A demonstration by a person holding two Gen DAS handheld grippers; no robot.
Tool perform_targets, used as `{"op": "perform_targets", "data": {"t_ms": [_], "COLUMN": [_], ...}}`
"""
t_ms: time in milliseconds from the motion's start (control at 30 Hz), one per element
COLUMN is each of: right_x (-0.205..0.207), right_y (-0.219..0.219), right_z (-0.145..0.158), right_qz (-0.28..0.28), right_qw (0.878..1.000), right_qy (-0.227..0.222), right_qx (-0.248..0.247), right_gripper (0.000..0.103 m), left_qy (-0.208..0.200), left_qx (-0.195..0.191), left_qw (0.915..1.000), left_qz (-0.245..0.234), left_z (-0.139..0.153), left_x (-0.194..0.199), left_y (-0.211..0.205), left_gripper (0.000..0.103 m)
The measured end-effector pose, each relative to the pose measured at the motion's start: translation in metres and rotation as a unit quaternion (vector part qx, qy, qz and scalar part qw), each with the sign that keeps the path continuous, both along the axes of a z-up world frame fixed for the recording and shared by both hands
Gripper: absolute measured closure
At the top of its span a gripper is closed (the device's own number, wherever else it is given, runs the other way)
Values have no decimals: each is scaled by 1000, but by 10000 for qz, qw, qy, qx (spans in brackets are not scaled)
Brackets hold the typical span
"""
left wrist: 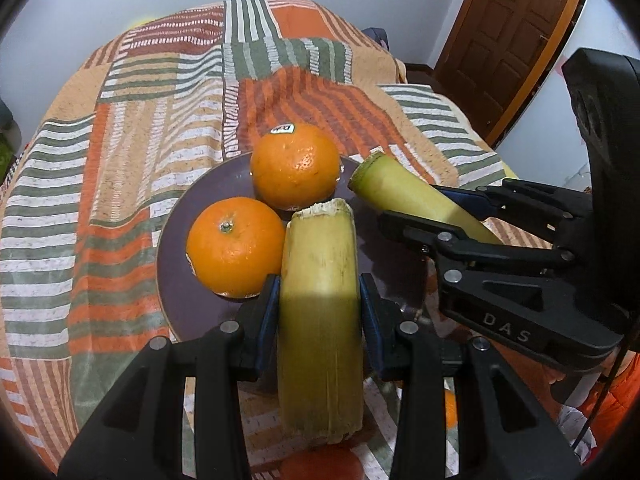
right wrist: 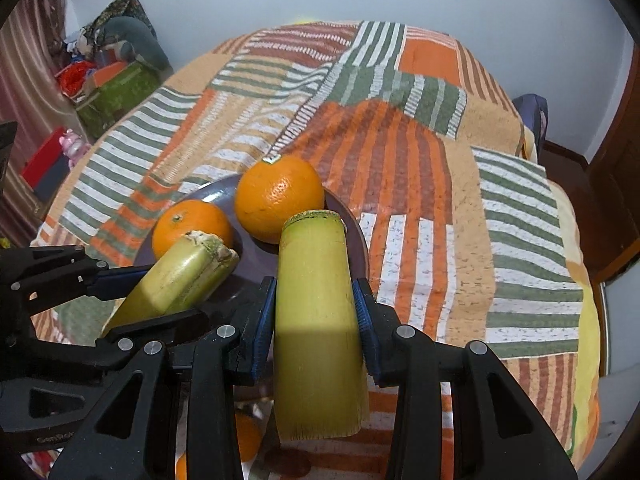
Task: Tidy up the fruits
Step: 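Lift and carry the corn cob with the left tool while the right tool carries the squash to the plate, then lower and release the corn cob on the plate while the right tool releases the squash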
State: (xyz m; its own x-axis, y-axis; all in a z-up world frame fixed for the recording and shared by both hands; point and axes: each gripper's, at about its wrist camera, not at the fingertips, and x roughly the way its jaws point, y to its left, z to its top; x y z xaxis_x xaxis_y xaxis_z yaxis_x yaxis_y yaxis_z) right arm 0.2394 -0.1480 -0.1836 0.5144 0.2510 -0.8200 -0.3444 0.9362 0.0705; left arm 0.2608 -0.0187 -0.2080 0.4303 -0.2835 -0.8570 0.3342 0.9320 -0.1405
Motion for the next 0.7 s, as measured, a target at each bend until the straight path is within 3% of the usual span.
{"op": "perform_targets", "data": {"t_ms": [367, 700], "right_x": [16, 11], "right_y": [-4, -6], "right_z": [-14, 0], "right_qz": [-124, 0], "right_qw": [9997, 10000], "right_qy": [220, 21], "right_qx": [37, 74], "right_gripper": [68, 68], "left_qy": [-35, -9], "left_qx": [20, -26], "left_qw": [9999, 10000], "left_qz": [-134, -14], "left_z": [-4, 0], "left_x": [9, 13], "left_y": [-9, -7], "left_gripper": [65, 65]}}
